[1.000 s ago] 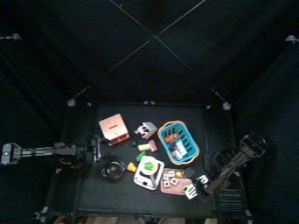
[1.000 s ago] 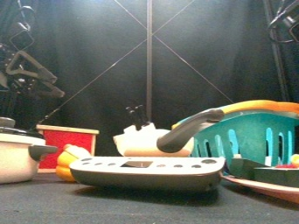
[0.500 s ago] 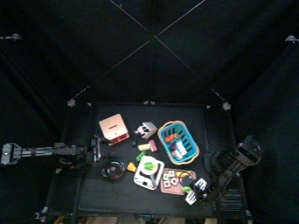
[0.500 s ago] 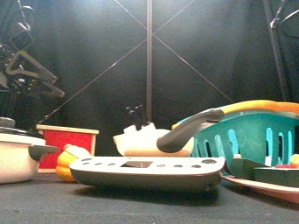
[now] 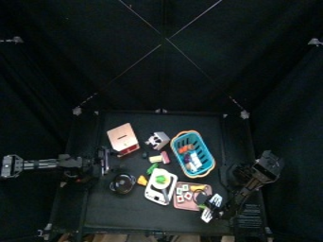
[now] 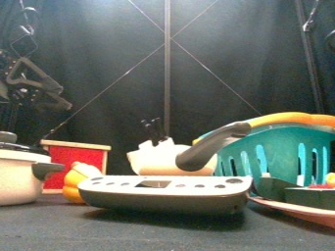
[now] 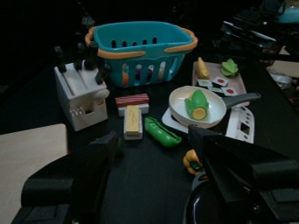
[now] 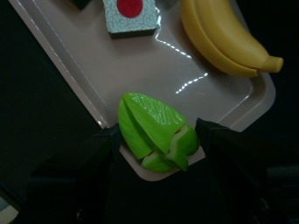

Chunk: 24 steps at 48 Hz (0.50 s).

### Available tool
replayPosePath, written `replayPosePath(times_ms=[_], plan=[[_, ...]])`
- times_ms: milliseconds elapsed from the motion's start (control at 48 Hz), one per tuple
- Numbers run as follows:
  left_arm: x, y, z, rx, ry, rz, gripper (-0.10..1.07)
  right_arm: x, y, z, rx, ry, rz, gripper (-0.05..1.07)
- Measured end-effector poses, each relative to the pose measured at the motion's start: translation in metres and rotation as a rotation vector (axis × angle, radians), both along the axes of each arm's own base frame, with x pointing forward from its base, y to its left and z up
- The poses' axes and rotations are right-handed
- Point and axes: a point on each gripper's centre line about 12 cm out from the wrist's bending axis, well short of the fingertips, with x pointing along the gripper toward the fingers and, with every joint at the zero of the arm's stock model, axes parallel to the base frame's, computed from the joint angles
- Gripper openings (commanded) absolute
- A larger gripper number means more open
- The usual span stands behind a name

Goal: Grab starfruit

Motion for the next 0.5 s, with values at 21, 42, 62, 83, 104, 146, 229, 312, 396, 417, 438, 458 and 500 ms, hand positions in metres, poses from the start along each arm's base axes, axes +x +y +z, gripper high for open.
replayPosePath(times_ms=[21, 42, 62, 83, 104, 146, 229, 312, 396, 417, 438, 458, 500], plan=[[0.0, 0.0, 0.0, 0.0, -0.002, 0.0, 0.98, 0.0, 0.0, -0.001, 0.005, 0.0, 0.002, 0.98], [0.0, 0.0, 0.0, 0.0, -0.001, 0.0, 0.98, 0.0, 0.0, -0.002, 0.012, -0.001, 0.005, 0.98], [0.0, 0.0, 0.0, 0.0, 0.0, 0.0, 0.98, 0.0, 0.0, -0.004, 0.017, 0.0, 0.007, 0.98], [0.0, 0.0, 0.0, 0.0, -0.001, 0.0, 0.98, 0.0, 0.0, -0.005, 0.023, -0.001, 0.008, 0.98], [0.0, 0.0, 0.0, 0.0, -0.002, 0.0, 0.98, 0.0, -0.001, -0.006, 0.026, 0.0, 0.008, 0.98], [0.0, 0.0, 0.0, 0.0, 0.0, 0.0, 0.98, 0.0, -0.003, -0.009, 0.037, 0.0, 0.006, 0.98], [0.0, 0.0, -0.001, 0.0, 0.002, 0.002, 0.98, 0.0, -0.005, -0.012, 0.053, -0.002, 0.005, 0.98], [0.0, 0.0, 0.0, 0.0, 0.0, 0.0, 0.98, 0.001, -0.007, -0.014, 0.056, -0.003, 0.003, 0.98], [0.0, 0.0, 0.0, 0.0, -0.003, 0.0, 0.98, 0.002, -0.009, -0.014, 0.054, -0.004, 0.003, 0.98], [0.0, 0.0, 0.0, 0.0, -0.003, 0.0, 0.98, 0.002, -0.009, -0.014, 0.052, -0.004, 0.002, 0.98], [0.0, 0.0, 0.0, 0.0, -0.002, 0.0, 0.98, 0.002, -0.009, -0.014, 0.053, -0.006, 0.004, 0.98], [0.0, 0.0, -0.001, 0.0, 0.002, 0.0, 0.98, 0.002, -0.01, -0.014, 0.051, -0.006, 0.003, 0.98], [0.0, 0.0, 0.0, 0.0, -0.002, 0.0, 0.98, 0.003, -0.01, -0.015, 0.049, -0.006, 0.007, 0.98]])
